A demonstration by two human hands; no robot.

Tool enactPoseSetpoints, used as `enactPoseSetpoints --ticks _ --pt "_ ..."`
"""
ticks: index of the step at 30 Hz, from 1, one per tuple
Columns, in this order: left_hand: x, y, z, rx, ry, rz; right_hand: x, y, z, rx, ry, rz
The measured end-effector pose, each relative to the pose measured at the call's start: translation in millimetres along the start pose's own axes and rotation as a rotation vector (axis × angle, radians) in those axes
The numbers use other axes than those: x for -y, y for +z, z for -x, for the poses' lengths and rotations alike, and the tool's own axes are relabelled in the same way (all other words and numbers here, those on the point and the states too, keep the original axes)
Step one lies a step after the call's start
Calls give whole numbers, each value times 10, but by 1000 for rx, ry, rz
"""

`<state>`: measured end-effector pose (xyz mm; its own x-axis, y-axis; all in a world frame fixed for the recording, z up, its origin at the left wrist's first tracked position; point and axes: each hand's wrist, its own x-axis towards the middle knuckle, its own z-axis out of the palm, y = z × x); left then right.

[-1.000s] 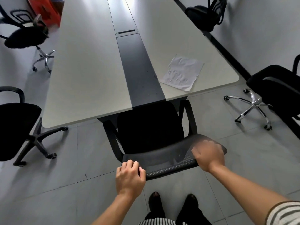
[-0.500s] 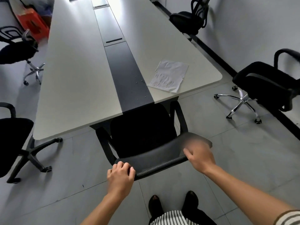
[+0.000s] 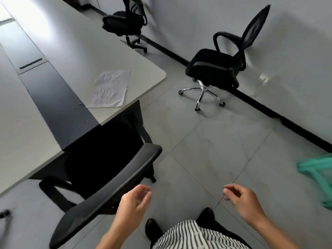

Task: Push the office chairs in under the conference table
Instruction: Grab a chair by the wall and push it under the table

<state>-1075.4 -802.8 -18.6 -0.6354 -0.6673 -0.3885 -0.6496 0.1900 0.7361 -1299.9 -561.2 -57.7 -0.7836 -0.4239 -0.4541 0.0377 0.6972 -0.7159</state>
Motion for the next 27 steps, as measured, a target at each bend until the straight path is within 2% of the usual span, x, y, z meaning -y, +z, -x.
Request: enactPoseSetpoints --ticks 5,9,15,21,27 --pt "-468 650 -331 119 -124 102 -560 -795 -89 -117 133 -169" --pt "-1014 1044 -666 193 -85 113 -726 -1344 -286 -193 161 -210" --pt "-1830 1293 -1281 230 -43 98 -718 -1858 -828 -263 166 -280" --pt "-2407 1580 -2284 232 1 92 -574 -2237 -1621 -338 196 -342" --pt "-3383 1852 -3346 351 89 46 -215 -2877 -2408 -461 201 -366"
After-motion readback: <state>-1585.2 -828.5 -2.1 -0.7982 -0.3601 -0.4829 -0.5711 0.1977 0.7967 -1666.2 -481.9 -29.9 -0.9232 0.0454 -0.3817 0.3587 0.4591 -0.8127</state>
